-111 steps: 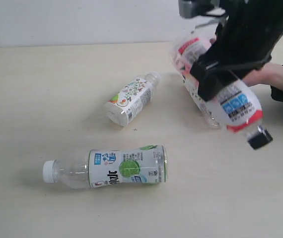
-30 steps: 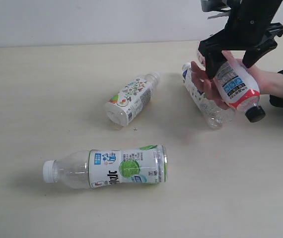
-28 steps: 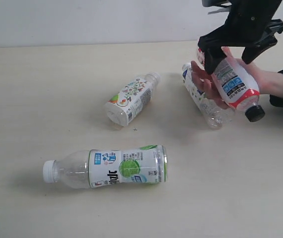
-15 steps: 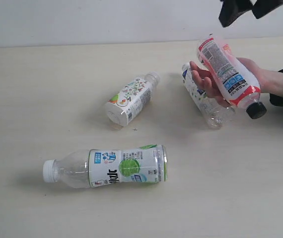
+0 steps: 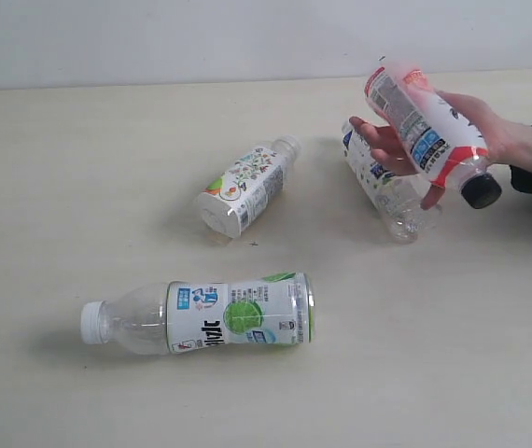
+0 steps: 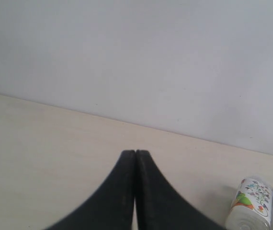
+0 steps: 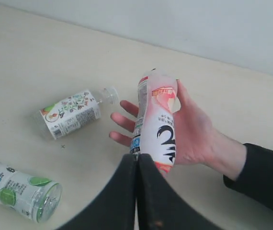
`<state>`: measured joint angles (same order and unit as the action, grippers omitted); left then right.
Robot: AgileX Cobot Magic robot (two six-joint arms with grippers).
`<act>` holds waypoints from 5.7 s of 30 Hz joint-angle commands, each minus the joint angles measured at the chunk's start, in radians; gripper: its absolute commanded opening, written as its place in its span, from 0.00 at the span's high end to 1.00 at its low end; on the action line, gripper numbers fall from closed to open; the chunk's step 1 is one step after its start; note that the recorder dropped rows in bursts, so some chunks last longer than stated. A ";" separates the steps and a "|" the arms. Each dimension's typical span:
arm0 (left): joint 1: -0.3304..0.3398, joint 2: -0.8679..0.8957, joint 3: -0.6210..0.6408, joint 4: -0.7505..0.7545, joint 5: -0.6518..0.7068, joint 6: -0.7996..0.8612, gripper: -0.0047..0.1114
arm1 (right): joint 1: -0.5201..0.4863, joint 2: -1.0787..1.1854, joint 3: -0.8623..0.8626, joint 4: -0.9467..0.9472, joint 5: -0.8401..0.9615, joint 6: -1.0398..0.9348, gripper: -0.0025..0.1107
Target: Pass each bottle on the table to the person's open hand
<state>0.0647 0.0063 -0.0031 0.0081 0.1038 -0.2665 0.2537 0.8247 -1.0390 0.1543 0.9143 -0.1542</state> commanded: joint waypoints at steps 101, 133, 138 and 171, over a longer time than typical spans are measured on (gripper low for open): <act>-0.017 -0.006 0.003 -0.008 -0.005 0.005 0.94 | 0.002 -0.741 0.522 0.083 -0.032 0.024 0.98; -0.017 -0.006 0.003 -0.008 -0.005 0.005 0.94 | 0.051 -0.279 0.470 0.275 -0.238 -0.192 0.98; -0.017 -0.006 0.003 -0.008 -0.005 0.005 0.94 | 0.180 0.172 0.266 0.272 -0.147 -0.339 0.94; -0.017 -0.006 0.003 -0.008 -0.005 0.005 0.94 | 0.666 1.075 -0.257 -0.104 -0.106 -0.614 0.23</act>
<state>0.0531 0.0063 -0.0031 0.0081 0.1038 -0.2647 0.9107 1.8778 -1.2899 0.0552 0.8320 -0.7930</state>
